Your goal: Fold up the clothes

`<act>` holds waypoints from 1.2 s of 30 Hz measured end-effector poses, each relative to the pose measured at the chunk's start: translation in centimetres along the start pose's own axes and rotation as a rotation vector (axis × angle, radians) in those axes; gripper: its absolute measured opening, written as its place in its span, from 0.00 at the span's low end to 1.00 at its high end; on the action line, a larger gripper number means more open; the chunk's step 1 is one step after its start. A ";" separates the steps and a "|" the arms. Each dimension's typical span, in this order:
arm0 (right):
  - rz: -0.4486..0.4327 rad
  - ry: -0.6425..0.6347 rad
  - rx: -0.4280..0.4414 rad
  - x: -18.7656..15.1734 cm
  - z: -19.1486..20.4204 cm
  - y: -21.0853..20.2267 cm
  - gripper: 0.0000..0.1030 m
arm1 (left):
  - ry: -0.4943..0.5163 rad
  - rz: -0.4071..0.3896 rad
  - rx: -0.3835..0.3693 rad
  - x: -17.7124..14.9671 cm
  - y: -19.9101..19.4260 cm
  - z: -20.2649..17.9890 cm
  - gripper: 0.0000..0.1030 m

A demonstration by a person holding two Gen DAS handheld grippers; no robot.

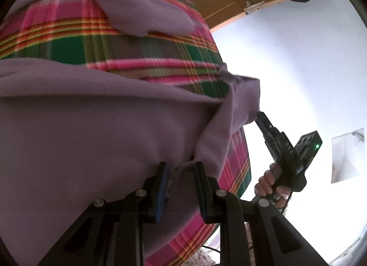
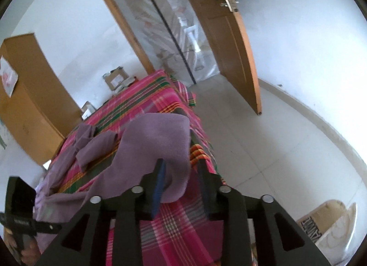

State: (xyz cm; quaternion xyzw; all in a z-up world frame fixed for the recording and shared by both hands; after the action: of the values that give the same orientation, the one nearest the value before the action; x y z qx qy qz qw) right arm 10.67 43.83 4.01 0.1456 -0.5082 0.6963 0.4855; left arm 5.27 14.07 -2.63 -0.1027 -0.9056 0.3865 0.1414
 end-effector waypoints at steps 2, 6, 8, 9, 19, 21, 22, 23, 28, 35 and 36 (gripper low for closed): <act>-0.022 -0.021 -0.027 0.2 0.5 -0.7 0.30 | -0.002 -0.006 -0.006 0.1 0.2 0.0 0.23; -0.057 -0.074 -0.026 1.3 2.8 -1.4 0.30 | 0.003 -0.008 -0.017 -0.1 0.4 -0.2 0.23; -0.072 -0.100 -0.020 1.9 4.0 -1.7 0.32 | 0.001 -0.008 -0.024 -0.3 0.4 -0.1 0.23; -0.069 -0.117 -0.021 2.3 4.8 -1.5 0.32 | 0.003 -0.008 -0.027 -0.4 0.4 -0.1 0.24; 0.052 -0.175 -0.113 4.7 7.4 3.6 0.50 | 0.020 0.000 -0.050 -0.9 0.1 0.4 0.24; 0.077 -0.169 -0.142 5.0 7.3 4.5 0.50 | 0.023 0.002 -0.051 -0.9 0.0 0.4 0.24; 0.090 -0.166 -0.157 5.1 7.3 5.0 0.50 | 0.026 0.003 -0.053 -0.9 -0.1 0.5 0.24; 0.102 -0.162 -0.172 5.3 7.3 5.4 0.50 | 0.025 0.004 -0.056 -0.9 -0.1 0.5 0.24; 0.128 -0.164 -0.213 4.9 6.7 5.2 0.28 | 0.025 0.006 -0.060 -0.9 0.0 0.5 0.24; 0.118 -0.180 -0.240 3.5 5.6 3.0 0.08 | 0.030 0.014 -0.054 -1.0 0.0 0.2 0.24; 0.117 -0.182 -0.244 3.2 5.4 2.6 0.08 | 0.032 0.016 -0.052 -1.0 0.1 0.1 0.24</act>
State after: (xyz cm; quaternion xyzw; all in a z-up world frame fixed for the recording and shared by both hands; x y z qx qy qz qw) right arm 5.36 40.86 7.15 0.1182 -0.6385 0.6403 0.4104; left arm 6.21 13.73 -2.98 -0.1198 -0.9121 0.3621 0.1501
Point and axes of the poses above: each gripper's, at about its wrist camera, not at the fingertips, and y roughly the way its jaws point, z to its left, x to its top, the point moved 2 cm from there along y, roughly the way its jaws point, and after that the axes turned 4 degrees about x, right-handed, at the moved point
